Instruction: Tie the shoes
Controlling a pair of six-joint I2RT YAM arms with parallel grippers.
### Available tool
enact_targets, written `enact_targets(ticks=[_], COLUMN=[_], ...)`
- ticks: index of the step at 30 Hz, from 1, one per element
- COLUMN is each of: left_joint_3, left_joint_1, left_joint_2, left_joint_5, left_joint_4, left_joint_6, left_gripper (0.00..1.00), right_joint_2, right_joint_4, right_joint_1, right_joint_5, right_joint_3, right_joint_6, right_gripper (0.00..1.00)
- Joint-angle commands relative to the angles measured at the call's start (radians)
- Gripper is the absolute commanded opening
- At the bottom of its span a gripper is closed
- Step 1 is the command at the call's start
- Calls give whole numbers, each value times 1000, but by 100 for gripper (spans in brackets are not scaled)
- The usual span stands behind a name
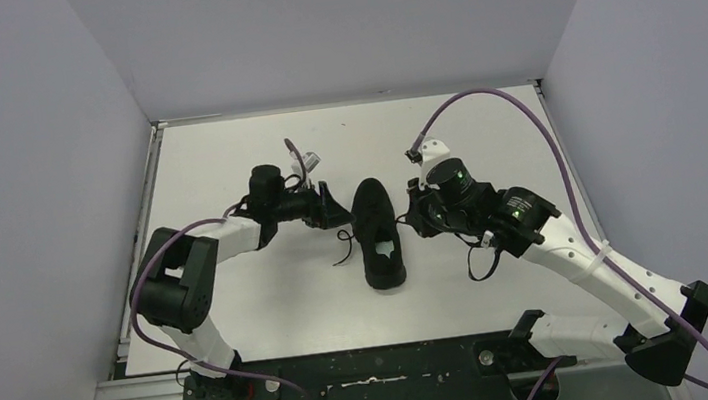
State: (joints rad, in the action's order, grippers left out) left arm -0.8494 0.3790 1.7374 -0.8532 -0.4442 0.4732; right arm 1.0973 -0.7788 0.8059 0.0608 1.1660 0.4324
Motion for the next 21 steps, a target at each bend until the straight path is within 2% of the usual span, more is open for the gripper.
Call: enact_targets(ticks=[1, 4, 8, 12, 16, 18, 20, 21], left_joint_3=[-39, -72, -70, -44, -90, -91, -94, -98], left_joint_1=[27, 87, 151, 192, 196, 196, 194, 193], left_joint_2=[13, 12, 20, 17, 35, 14, -23, -67], left_joint_5=[93, 220, 353, 414, 538, 580, 630, 657], left_joint_4=[240, 373, 481, 483, 634, 680, 744, 783], left_joint_6=[-243, -333, -327, -311, -344, -370, -380, -370], left_gripper=[66, 66, 66, 65, 43, 27, 5, 0], right_joint_2=[-1, 9, 18, 11, 9, 27, 48, 63], right_joint_4=[12, -1, 3, 9, -21, -58, -95, -117], right_joint_1=[-37, -60, -61, -63, -74, -104, -137, -172], right_joint_5=[16, 4, 0, 24, 63, 70, 94, 116], right_joint_3=[21, 33, 37, 28, 35, 56, 74, 81], right_joint_6=[-8, -38, -44, -14, 8, 0, -20, -26], right_gripper=[0, 0, 0, 0, 0, 0, 0, 0])
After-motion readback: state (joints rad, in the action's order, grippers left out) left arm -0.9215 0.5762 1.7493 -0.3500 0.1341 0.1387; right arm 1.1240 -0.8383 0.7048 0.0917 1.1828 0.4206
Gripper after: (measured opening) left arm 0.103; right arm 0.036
